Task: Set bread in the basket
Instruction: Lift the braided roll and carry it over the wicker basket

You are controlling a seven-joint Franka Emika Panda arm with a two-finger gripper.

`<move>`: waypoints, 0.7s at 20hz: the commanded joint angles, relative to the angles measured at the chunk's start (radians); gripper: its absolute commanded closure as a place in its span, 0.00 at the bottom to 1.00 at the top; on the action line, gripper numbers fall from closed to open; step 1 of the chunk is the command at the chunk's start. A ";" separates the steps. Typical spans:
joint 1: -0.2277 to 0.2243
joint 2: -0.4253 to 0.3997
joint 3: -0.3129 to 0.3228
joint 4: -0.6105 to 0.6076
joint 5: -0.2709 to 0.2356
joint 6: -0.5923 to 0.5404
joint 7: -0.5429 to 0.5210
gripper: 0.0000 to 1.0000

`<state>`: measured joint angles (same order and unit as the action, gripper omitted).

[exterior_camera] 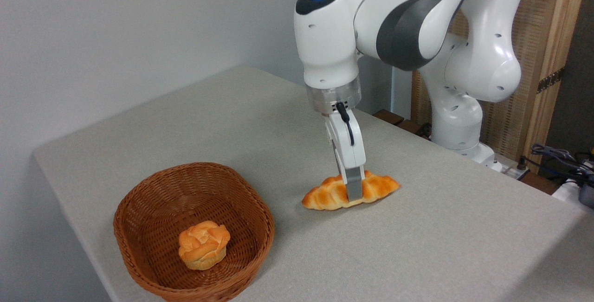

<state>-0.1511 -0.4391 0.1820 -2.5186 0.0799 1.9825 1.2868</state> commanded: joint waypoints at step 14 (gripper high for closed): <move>-0.050 0.473 0.010 0.800 -0.253 -0.297 -0.345 0.61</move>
<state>-0.1920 -0.0940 0.2130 -1.8813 -0.1264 1.7298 1.0447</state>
